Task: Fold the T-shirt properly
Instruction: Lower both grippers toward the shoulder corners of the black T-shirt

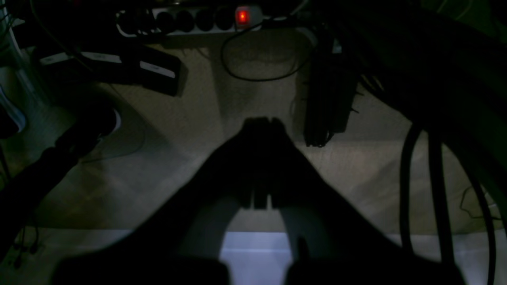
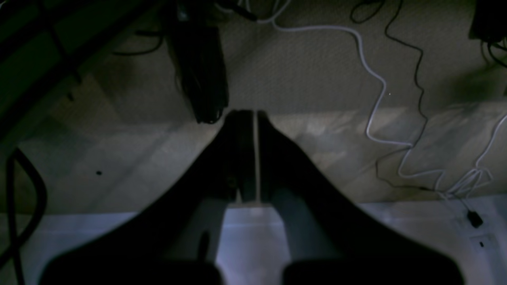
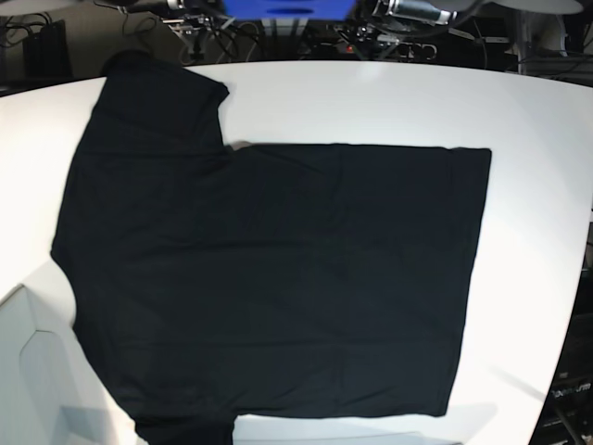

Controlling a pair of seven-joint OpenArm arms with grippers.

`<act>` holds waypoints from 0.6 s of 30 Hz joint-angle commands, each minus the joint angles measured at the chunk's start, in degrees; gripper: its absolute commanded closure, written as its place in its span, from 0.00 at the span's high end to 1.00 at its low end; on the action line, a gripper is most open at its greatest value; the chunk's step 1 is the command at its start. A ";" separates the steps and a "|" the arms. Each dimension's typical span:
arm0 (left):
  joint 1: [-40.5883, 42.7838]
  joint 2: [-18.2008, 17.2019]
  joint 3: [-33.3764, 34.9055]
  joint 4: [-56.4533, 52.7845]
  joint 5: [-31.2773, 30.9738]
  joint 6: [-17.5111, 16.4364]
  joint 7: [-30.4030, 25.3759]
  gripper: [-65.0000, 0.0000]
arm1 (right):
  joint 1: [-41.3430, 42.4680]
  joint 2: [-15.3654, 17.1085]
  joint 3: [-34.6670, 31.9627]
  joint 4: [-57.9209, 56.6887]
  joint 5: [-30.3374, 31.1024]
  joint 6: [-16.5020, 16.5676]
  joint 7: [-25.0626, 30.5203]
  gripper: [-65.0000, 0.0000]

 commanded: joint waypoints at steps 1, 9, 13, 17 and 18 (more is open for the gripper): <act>0.08 -0.08 0.16 0.17 0.32 0.60 0.08 0.00 | -0.70 -0.01 -0.08 -0.08 0.10 1.37 -0.29 0.00; 3.86 -1.40 0.16 0.17 0.32 0.60 -0.01 0.00 | -2.19 0.17 -0.17 0.01 0.10 1.37 -0.21 0.00; 2.71 -1.84 -0.01 0.17 0.32 0.60 0.08 0.00 | -2.89 -0.01 -0.17 0.01 0.10 1.28 -0.21 0.00; 2.63 -2.01 -0.01 0.17 0.23 0.60 -0.01 0.00 | -2.98 -0.19 -0.08 0.01 0.10 1.28 -0.12 0.00; 2.89 -2.01 -0.01 0.17 0.14 0.60 -0.01 0.00 | -2.98 -0.19 -0.08 0.01 0.10 1.28 -0.12 0.00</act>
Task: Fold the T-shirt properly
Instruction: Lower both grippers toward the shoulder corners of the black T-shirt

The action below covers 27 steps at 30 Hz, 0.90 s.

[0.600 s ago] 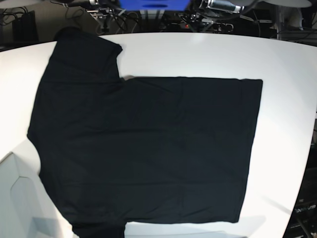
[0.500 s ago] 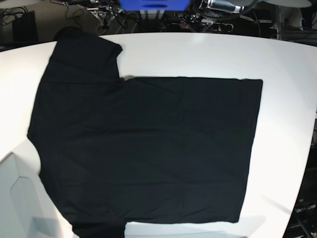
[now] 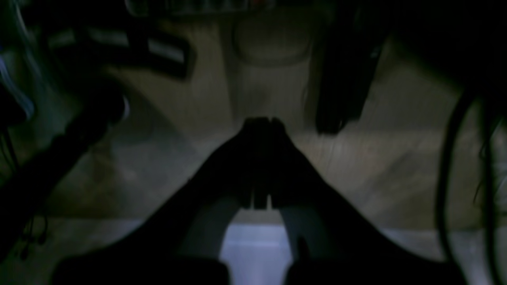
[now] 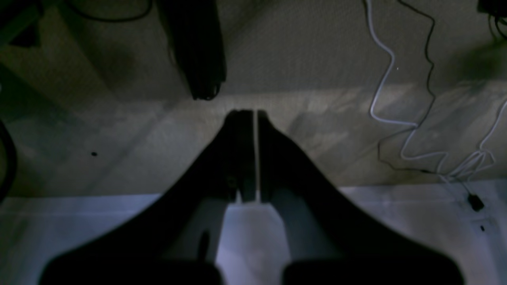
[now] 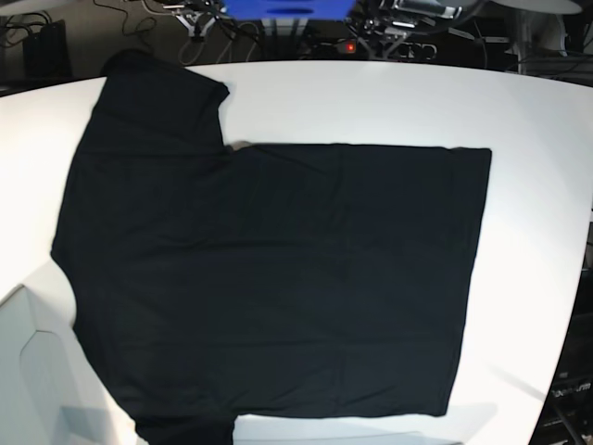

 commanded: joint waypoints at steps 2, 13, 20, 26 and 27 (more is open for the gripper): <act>0.92 -0.29 -0.01 -0.23 -0.08 0.45 0.43 0.00 | -0.43 -0.19 0.03 -0.01 0.10 1.13 -0.23 0.00; 1.10 0.24 -0.28 -0.14 -0.25 0.19 0.34 0.00 | -5.88 -0.10 0.21 11.42 0.19 1.13 -0.75 0.00; 1.71 -0.90 -0.28 -0.14 -0.25 0.19 0.25 0.00 | -7.46 -0.10 0.03 11.95 0.19 1.21 -0.40 0.00; 10.77 -3.45 -0.28 12.17 -0.25 0.19 -0.63 0.00 | -15.11 0.08 -0.14 23.29 0.19 1.21 -0.32 0.00; 13.23 -4.42 -0.28 16.30 -0.25 0.19 -0.45 0.00 | -17.22 0.08 -0.14 27.07 0.19 1.21 -0.40 0.00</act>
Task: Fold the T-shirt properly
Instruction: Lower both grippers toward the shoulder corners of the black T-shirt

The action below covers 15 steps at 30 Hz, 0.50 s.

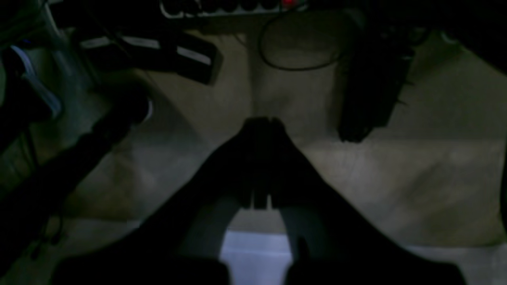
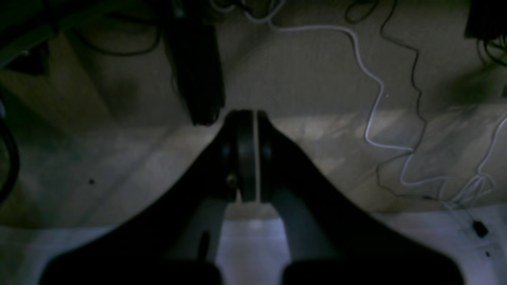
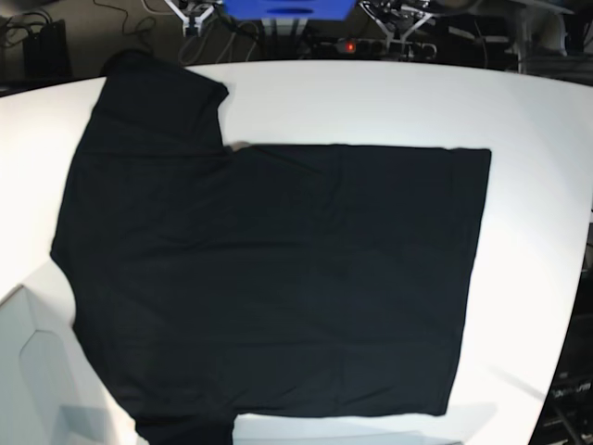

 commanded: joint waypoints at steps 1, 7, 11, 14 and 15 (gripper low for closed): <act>2.75 -1.10 -0.06 3.07 0.01 0.19 -0.65 0.00 | -2.32 -0.03 -0.12 3.17 0.28 1.00 0.40 0.00; 16.20 -3.12 -0.06 24.35 -0.08 0.19 -0.56 0.00 | -13.31 0.06 -0.21 20.76 0.28 1.00 0.23 0.00; 23.85 -3.91 -0.41 35.51 -0.08 0.36 -0.65 0.00 | -19.29 0.06 -0.21 29.11 0.28 1.00 0.23 0.00; 29.30 -4.97 -3.31 43.42 -0.08 0.19 -0.91 0.00 | -23.51 0.14 -0.12 35.35 0.28 1.00 0.23 0.00; 31.06 -5.23 -4.28 46.32 -0.08 0.19 -0.91 0.00 | -25.00 0.14 -0.03 37.55 0.28 1.00 0.23 0.00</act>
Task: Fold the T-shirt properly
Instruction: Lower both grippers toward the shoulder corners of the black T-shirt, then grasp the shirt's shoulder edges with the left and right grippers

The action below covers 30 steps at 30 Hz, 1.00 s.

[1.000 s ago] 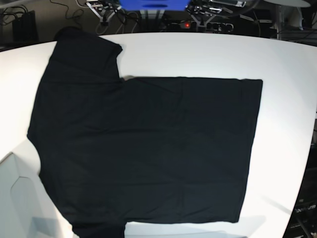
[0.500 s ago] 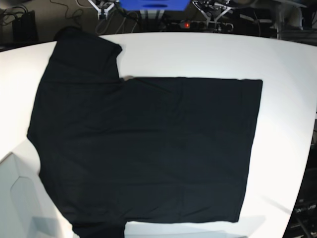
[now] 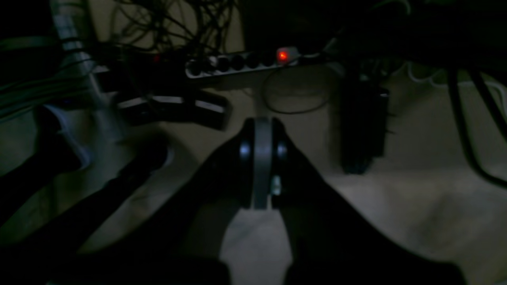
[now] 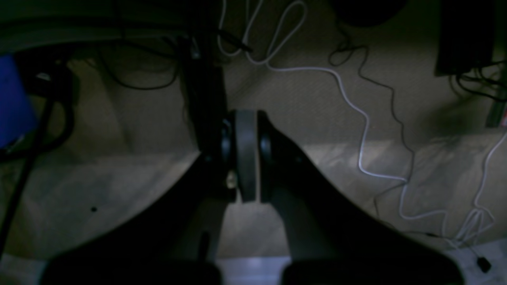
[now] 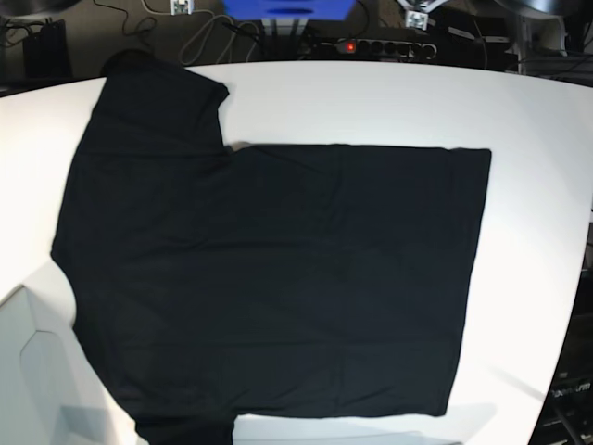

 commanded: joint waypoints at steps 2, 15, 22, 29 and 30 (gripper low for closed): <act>4.41 -0.69 -1.64 5.54 0.05 0.19 -1.02 0.00 | -3.60 0.56 0.34 4.76 0.08 0.27 1.02 0.00; 26.39 -7.72 -9.82 36.75 -10.41 0.19 -1.02 0.00 | -21.88 3.11 3.68 35.97 0.17 0.27 1.02 0.00; 30.26 -10.18 -18.70 48.01 -21.04 0.19 -0.67 0.00 | -25.93 3.02 9.04 50.12 0.17 0.27 1.02 0.00; 22.26 -9.92 -24.24 48.62 -24.56 0.10 -0.50 0.05 | -20.04 3.02 10.36 51.97 0.17 0.27 0.93 0.11; 20.67 -9.92 -24.41 48.45 -25.18 0.10 -0.41 0.09 | -19.16 3.02 10.36 52.15 0.17 0.27 0.93 0.17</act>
